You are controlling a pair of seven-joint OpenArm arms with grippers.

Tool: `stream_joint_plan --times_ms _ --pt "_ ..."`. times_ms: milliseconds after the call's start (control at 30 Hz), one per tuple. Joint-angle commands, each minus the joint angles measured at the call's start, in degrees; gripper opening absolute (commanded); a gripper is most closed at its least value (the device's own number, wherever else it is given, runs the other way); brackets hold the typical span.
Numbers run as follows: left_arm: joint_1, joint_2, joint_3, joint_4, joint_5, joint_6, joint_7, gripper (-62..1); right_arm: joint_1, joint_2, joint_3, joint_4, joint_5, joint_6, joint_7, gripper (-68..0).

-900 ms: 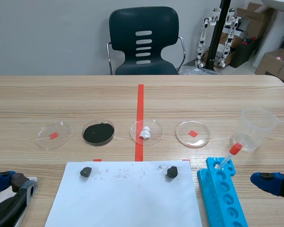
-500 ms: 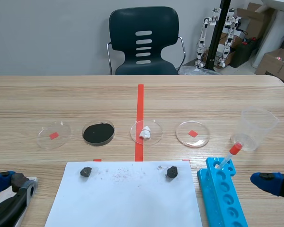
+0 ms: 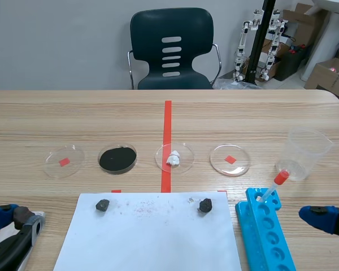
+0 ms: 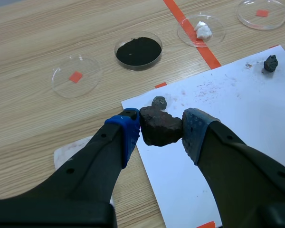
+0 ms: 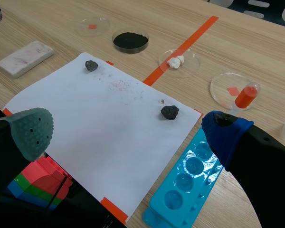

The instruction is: Put the middle mineral back

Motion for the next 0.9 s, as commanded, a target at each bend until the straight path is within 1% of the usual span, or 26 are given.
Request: stream_joint_plan --times_ms 0,100,167,233,333,433,467,633,867 --pt "-0.33 0.28 -0.31 0.74 -0.17 -0.11 -1.01 -49.3 0.04 -0.04 0.15 1.40 0.44 0.20 0.85 0.4" --pt "-1.09 0.28 -0.31 0.76 -0.24 -0.15 -0.96 -49.3 0.04 -0.04 0.15 1.40 0.44 0.20 0.85 0.4" --pt "-2.45 0.31 -0.24 0.76 -0.39 -0.52 0.20 -49.3 0.04 -0.04 0.15 1.40 0.44 0.20 0.85 0.4" --pt "-4.70 0.28 0.24 0.76 -0.39 -1.27 3.56 -49.2 0.04 -0.04 0.15 1.40 0.44 0.20 0.85 0.4" --pt "-9.38 0.28 1.46 0.76 -0.42 -3.63 10.58 -49.2 0.04 -0.04 0.15 1.40 0.44 0.20 0.85 0.4" --pt "-14.10 0.26 3.54 0.76 -0.42 -5.99 15.93 -49.2 0.04 -0.04 0.15 1.40 0.44 0.20 0.85 0.4" --pt "-15.76 0.26 4.52 0.76 -0.42 -6.49 17.53 -49.2 0.04 -0.04 0.15 1.40 0.44 0.20 0.85 0.4" --pt "-23.69 0.26 10.64 0.70 -0.68 -6.54 23.12 -49.2 0.04 -0.04 0.15 1.40 0.44 0.20 0.85 0.4" --pt "-33.92 0.26 19.63 -0.68 -4.39 -6.40 24.85 -49.2 0.04 -0.04 0.15 1.40 0.44 0.20 0.85 0.4"
